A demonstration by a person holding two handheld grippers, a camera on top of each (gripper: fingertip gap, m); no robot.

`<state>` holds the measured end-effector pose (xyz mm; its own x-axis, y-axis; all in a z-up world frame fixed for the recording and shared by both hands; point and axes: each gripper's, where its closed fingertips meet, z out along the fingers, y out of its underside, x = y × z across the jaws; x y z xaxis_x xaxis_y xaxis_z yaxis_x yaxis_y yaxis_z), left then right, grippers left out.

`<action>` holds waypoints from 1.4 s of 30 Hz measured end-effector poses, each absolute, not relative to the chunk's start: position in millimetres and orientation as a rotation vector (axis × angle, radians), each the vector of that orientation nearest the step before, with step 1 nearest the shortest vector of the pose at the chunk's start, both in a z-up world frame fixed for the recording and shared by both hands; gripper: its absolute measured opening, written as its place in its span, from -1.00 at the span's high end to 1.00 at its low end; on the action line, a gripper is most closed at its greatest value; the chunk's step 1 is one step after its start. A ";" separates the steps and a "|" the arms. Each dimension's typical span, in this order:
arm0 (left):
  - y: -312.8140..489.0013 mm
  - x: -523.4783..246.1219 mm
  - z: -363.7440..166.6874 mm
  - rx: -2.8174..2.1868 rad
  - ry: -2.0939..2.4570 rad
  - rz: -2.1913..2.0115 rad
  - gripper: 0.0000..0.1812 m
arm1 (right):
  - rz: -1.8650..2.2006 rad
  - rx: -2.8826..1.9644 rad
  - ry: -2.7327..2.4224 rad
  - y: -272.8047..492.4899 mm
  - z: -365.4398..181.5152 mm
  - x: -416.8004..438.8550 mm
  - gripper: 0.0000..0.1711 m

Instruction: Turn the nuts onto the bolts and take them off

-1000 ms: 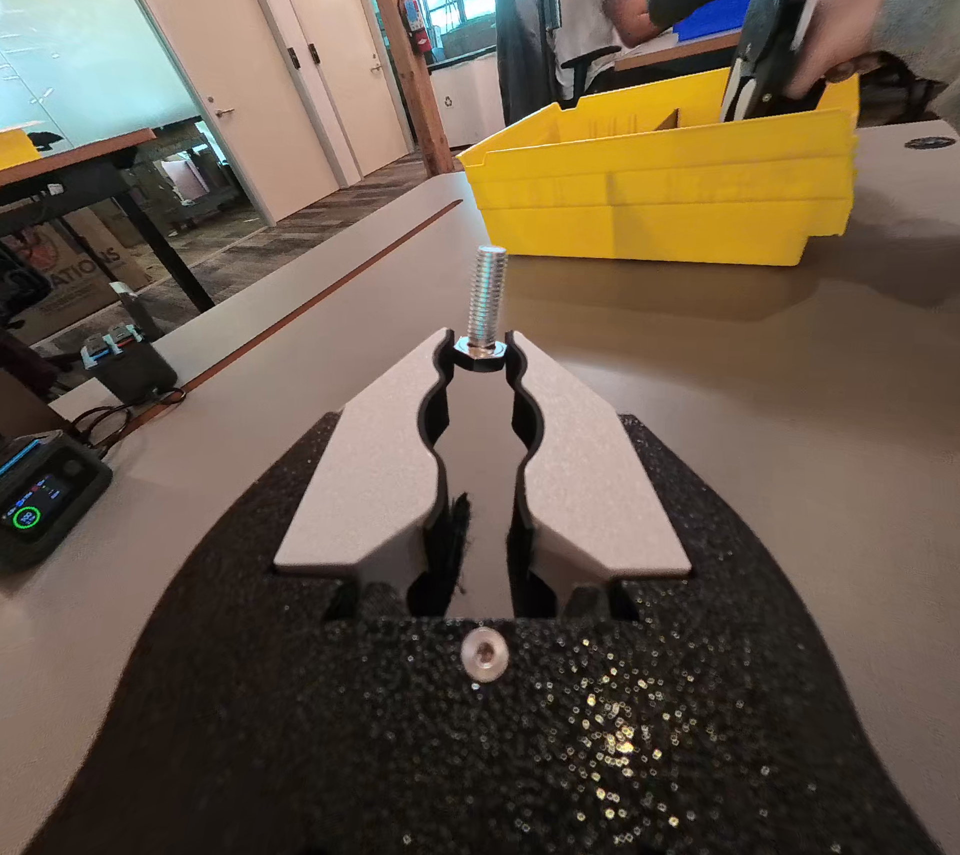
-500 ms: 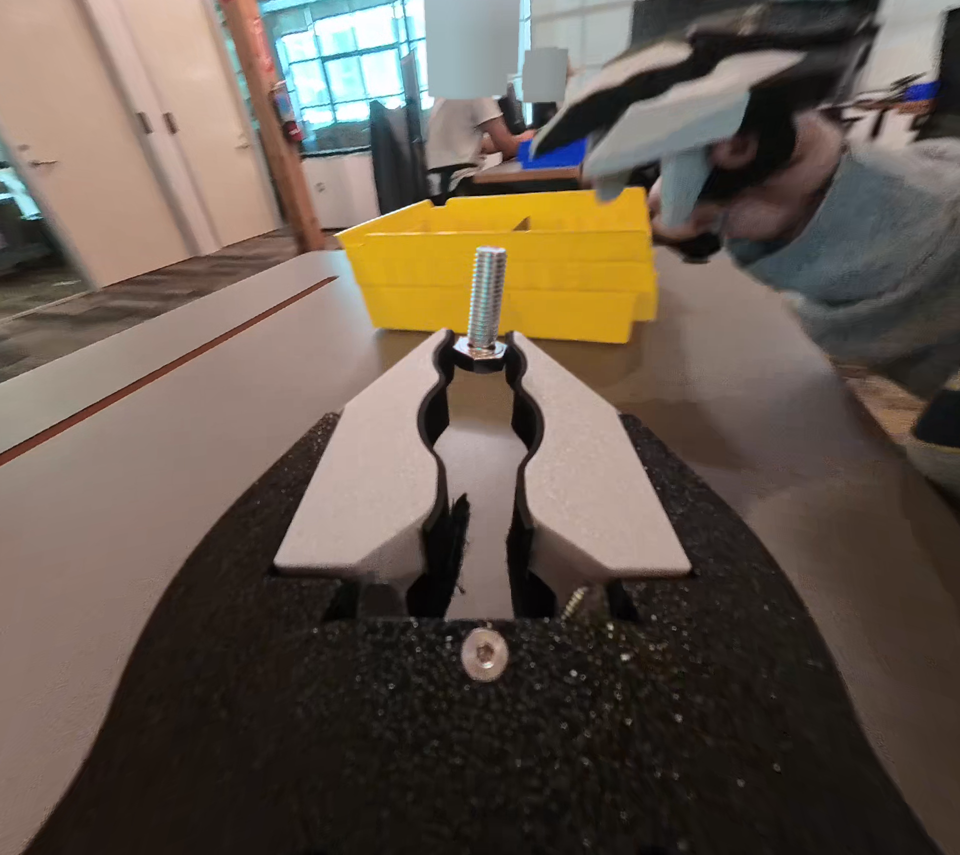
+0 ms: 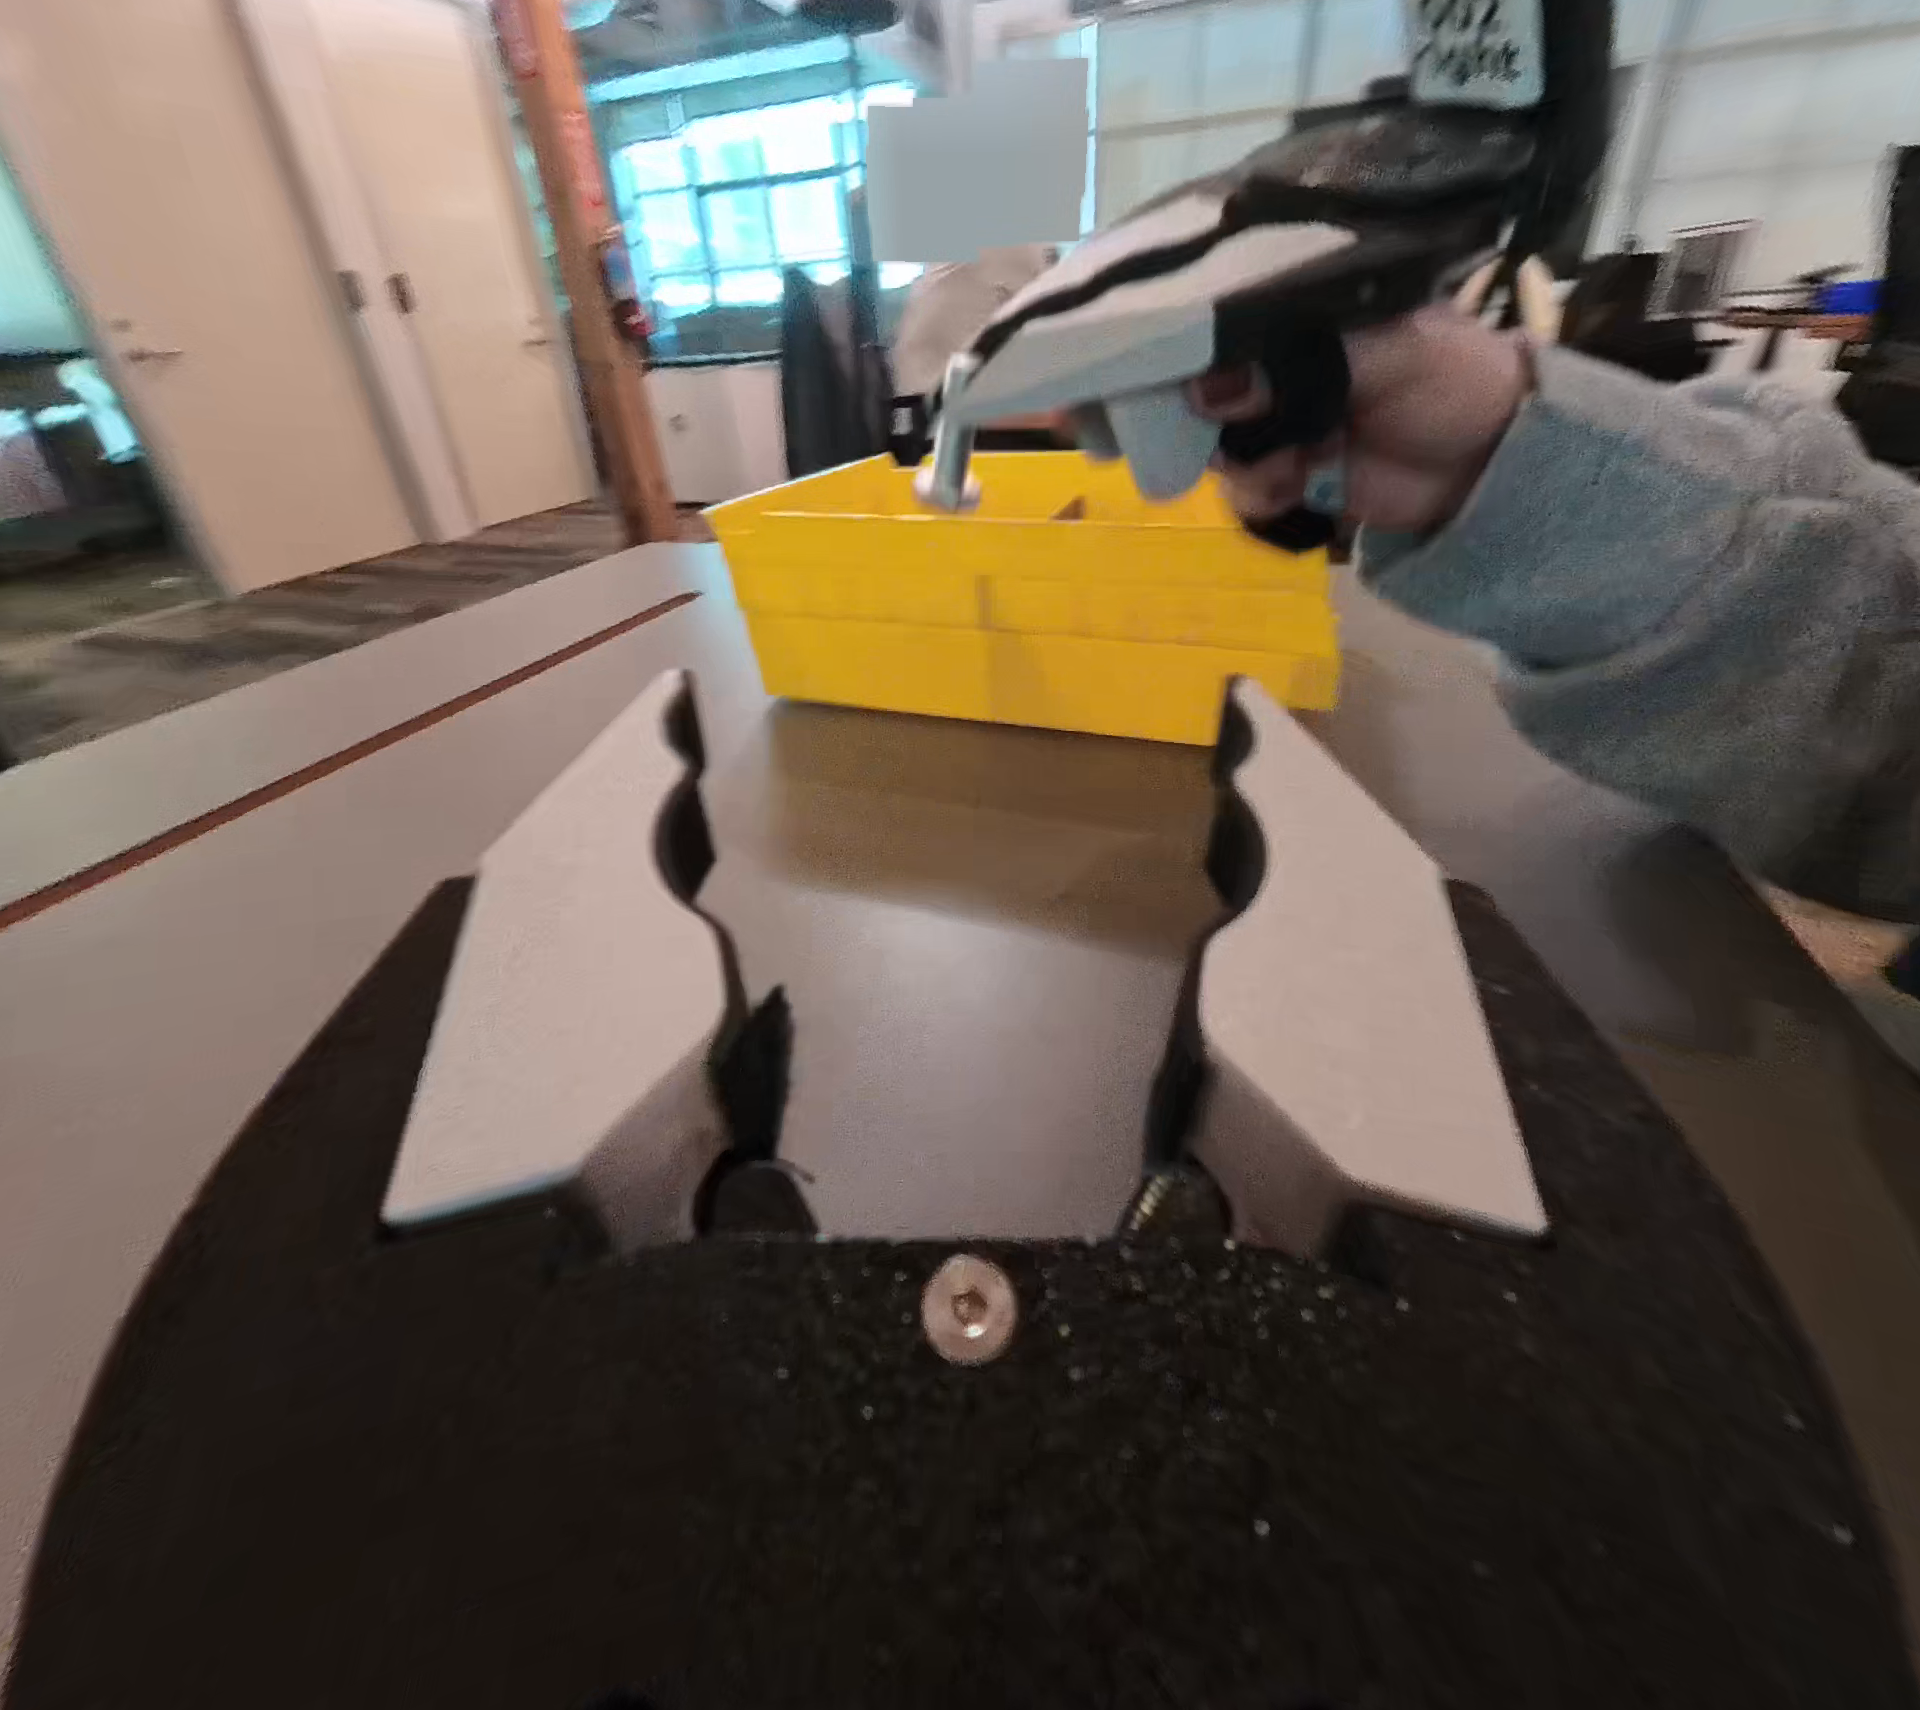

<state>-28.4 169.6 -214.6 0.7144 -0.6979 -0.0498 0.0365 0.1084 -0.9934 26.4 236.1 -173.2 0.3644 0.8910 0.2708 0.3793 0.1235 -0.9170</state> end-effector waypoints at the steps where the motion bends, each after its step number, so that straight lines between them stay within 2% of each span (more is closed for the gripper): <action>1: 173.7 -32.3 -217.1 -1.395 0.582 -0.573 -0.16 | 0.418 -1.583 -1.188 269.9 -176.2 51.4 0.91; 3: 177.8 -37.4 -218.4 -1.409 0.564 -0.540 -0.27 | 0.193 -1.861 -1.133 328.8 -194.3 103.3 0.91; 6: 181.9 -44.6 -219.0 -1.416 0.543 -0.480 -0.32 | 0.145 -2.180 -1.146 373.8 -230.9 142.3 0.91; 10: 183.6 -48.3 -220.5 -1.430 0.529 -0.472 -0.31 | 0.145 -2.423 -1.289 388.3 -277.5 156.6 0.91; 14: 184.4 -49.3 -222.3 -1.443 0.524 -0.470 -0.29 | 0.204 -2.527 -1.307 391.8 -294.1 153.8 0.90; 16: 185.2 -49.7 -223.7 -1.449 0.524 -0.461 -0.29 | 0.240 -2.539 -1.289 393.0 -292.5 150.7 0.69; 19: 186.6 -51.8 -224.6 -1.458 0.516 -0.436 -0.31 | 0.172 -2.327 -1.137 413.1 -257.8 145.7 0.34; 21: 187.6 -55.3 -223.9 -1.460 0.506 -0.404 -0.30 | 0.162 -2.062 -0.954 420.1 -208.7 143.4 0.44; 23: 188.5 -63.1 -219.4 -1.445 0.478 -0.341 -0.25 | 0.205 -1.703 -0.787 401.8 -145.7 144.2 0.66; 26: 186.8 -81.0 -208.0 -1.398 0.424 -0.193 -0.01 | 0.226 -1.155 -0.570 329.3 -70.5 165.2 0.93; 29: 182.4 -95.8 -197.1 -1.336 0.382 -0.071 0.19 | 0.107 -0.950 -0.417 274.3 -58.1 197.6 0.86; 33: 181.5 -101.9 -190.4 -1.300 0.365 0.003 0.09 | -0.108 -1.004 -0.363 261.0 -83.2 230.4 0.78; 36: 182.3 -100.1 -193.3 -1.328 0.394 0.039 -0.06 | -0.098 -1.056 -0.388 263.4 -92.9 243.1 0.48; 37: 180.8 -90.7 -200.1 -1.394 0.424 -0.054 -0.02 | -0.052 -1.079 -0.411 266.7 -95.4 243.4 0.18; 38: 177.0 -74.1 -199.7 -1.432 0.448 -0.237 -0.08 | 0.002 -1.131 -0.424 272.7 -101.1 244.6 -0.17; 40: 176.9 -64.3 -190.8 -1.498 0.379 -0.421 -0.38 | 0.047 -1.285 -0.397 290.1 -115.6 256.0 -0.69; 41: 178.2 -69.9 -189.2 -1.541 0.333 -0.388 -0.58 | 0.041 -1.342 -0.400 297.4 -123.4 262.5 -0.80; 42: 177.8 -78.5 -188.1 -1.586 0.295 -0.327 -0.61 | 0.013 -1.382 -0.391 303.6 -129.4 272.3 -0.82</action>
